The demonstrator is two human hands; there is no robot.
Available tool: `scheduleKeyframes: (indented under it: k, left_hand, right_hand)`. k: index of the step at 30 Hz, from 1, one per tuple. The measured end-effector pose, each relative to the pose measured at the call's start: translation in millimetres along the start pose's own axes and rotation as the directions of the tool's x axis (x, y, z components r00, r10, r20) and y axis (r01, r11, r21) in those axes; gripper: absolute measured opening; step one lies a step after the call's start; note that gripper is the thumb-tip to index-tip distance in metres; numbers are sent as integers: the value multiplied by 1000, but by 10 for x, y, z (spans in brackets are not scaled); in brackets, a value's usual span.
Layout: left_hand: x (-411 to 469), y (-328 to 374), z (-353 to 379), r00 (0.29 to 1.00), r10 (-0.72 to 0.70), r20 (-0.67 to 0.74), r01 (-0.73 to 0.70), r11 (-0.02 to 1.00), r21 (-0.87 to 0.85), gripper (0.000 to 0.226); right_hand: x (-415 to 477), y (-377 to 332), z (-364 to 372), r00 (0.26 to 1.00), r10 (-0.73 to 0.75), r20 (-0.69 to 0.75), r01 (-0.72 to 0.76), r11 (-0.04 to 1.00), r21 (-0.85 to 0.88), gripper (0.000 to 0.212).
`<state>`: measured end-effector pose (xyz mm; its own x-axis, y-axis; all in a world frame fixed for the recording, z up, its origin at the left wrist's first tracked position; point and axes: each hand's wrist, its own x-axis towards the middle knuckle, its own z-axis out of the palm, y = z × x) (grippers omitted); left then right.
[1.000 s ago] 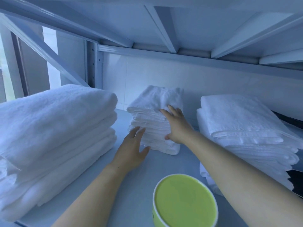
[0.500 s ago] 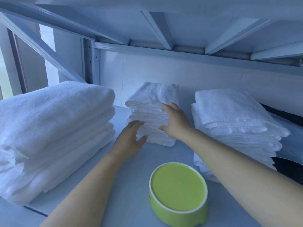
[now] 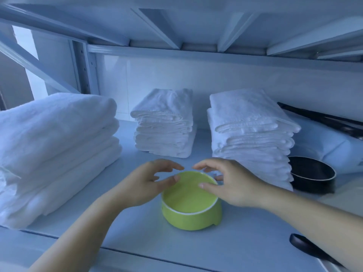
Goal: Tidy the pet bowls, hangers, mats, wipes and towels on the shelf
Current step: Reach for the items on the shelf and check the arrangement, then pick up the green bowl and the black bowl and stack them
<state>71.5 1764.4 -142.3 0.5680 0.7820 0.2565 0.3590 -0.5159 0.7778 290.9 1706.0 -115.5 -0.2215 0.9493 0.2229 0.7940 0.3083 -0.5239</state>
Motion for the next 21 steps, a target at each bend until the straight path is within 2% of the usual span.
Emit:
scheduleKeyframes:
  k: [5, 10, 13, 21]
  left_hand:
    - [-249, 73, 56, 997, 40, 62, -50, 985, 162, 21]
    - [-350, 72, 90, 981, 98, 168, -141, 953, 269, 46]
    - [-371, 52, 134, 979, 110, 172, -157, 945, 286, 56]
    - [-345, 10, 255, 979, 145, 140, -184, 927, 326, 64]
  right_hand:
    - [-206, 105, 1, 991, -44, 127, 49, 998, -40, 41]
    - [-286, 165, 1, 977, -50, 207, 55, 998, -20, 65]
    - [-328, 210, 26, 978, -63, 197, 79, 994, -74, 72]
    - [-354, 226, 81, 989, -18, 148, 27, 998, -58, 66]
